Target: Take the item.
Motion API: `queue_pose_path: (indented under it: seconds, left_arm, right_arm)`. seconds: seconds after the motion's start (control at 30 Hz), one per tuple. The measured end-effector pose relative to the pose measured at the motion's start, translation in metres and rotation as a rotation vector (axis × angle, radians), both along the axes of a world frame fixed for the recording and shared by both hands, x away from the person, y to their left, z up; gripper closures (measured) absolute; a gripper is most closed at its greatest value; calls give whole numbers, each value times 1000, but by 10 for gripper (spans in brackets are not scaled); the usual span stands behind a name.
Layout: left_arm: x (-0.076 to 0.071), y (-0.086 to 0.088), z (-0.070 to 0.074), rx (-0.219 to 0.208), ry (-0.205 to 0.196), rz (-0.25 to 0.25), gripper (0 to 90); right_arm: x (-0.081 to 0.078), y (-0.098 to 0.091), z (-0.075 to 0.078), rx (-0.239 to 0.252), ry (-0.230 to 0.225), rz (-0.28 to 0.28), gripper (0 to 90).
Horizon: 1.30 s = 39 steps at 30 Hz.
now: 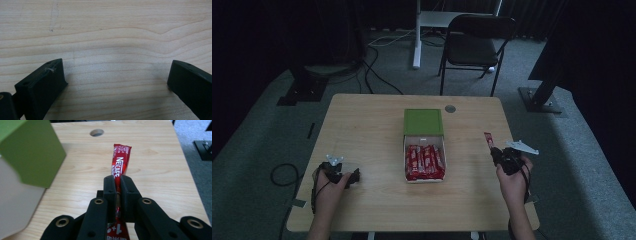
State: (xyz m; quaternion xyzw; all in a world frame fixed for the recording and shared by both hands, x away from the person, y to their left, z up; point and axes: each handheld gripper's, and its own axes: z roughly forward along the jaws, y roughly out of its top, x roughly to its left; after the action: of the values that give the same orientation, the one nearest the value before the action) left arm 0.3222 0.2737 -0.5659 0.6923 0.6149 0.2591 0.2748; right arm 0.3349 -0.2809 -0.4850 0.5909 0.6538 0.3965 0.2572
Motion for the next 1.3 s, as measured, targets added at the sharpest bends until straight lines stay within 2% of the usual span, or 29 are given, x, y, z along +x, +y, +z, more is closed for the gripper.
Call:
queue_pose_path:
  seconds: [0.07, 0.27, 0.4, 0.73, 1.0, 1.3]
  left_arm:
    - [0, 0, 0, 0, 0, 0, 20]
    - [0, 0, 0, 0, 0, 0, 20]
    - [0, 0, 0, 0, 0, 0, 20]
    - [0, 0, 0, 1, 2, -2, 20]
    - [0, 0, 0, 1, 2, -1, 20]
    - [0, 0, 0, 1, 2, -2, 20]
  right_arm:
    - [1, -5, -4, -15, 1, -26, 837]
    - [4, -14, -17, -4, 34, -56, 837]
    - [5, -18, -26, -21, 45, -80, 837]
    - [6, -30, -45, -25, 64, -143, 836]
    - [6, -30, -56, -42, 89, -154, 836]
    - [6, -28, -68, -40, 128, -142, 835]
